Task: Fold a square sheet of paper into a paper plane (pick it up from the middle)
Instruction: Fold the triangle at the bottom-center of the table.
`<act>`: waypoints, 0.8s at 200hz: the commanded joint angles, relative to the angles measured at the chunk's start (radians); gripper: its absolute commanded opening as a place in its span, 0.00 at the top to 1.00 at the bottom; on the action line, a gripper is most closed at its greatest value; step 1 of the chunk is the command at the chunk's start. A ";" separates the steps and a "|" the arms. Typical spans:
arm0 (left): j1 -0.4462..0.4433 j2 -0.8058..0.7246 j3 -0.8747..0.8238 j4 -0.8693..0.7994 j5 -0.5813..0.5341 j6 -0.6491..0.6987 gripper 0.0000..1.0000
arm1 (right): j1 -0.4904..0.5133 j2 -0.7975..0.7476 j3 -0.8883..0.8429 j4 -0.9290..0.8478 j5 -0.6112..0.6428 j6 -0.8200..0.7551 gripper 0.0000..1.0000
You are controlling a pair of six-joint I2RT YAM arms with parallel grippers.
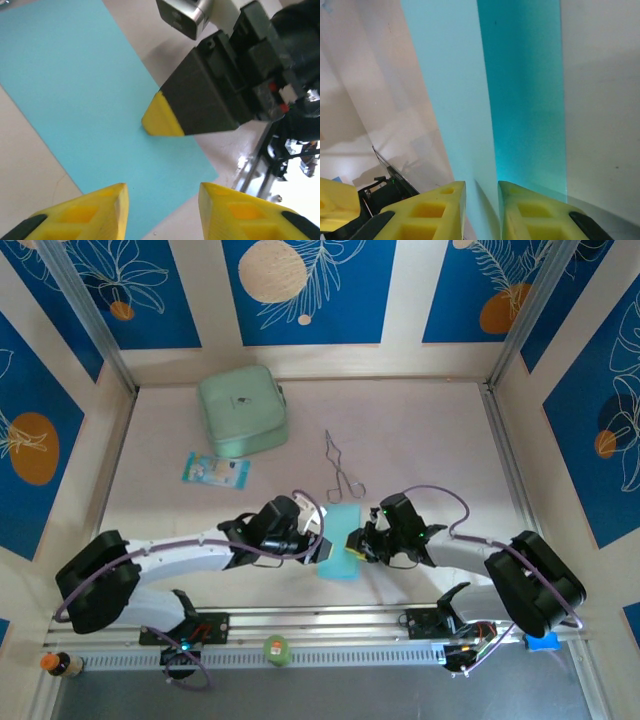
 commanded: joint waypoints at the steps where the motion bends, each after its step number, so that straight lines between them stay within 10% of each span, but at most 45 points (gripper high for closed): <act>1: -0.056 -0.048 -0.038 0.060 -0.089 0.099 0.60 | -0.030 0.018 0.022 -0.008 -0.072 -0.070 0.78; 160: -0.460 0.167 0.131 -0.057 -0.627 0.518 0.37 | -0.064 0.074 0.049 -0.005 -0.130 -0.048 0.94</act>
